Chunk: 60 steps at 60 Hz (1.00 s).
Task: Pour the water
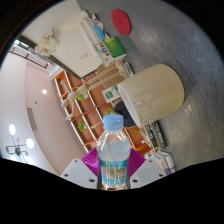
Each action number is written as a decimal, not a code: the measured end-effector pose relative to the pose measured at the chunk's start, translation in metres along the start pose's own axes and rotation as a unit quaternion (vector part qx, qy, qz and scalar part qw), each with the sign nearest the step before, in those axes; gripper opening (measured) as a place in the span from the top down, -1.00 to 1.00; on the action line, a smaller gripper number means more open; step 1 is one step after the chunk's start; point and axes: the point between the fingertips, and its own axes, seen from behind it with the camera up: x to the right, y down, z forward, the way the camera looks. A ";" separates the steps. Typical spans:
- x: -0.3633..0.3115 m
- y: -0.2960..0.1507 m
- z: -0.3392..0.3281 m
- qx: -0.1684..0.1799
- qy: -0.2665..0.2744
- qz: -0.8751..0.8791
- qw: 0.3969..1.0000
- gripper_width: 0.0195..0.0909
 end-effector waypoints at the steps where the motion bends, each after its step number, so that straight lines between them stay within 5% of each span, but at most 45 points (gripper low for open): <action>1: 0.001 0.001 0.000 -0.001 0.004 -0.005 1.000 0.65; 14: -0.037 0.029 -0.007 -0.035 0.012 -0.263 0.964 0.65; 24: -0.085 0.011 -0.011 -0.015 0.060 -0.634 0.771 0.65; 37: -0.138 -0.067 -0.009 0.063 0.119 -0.817 0.561 0.61; 60: -0.101 -0.241 -0.030 0.099 0.240 -0.835 0.486 0.61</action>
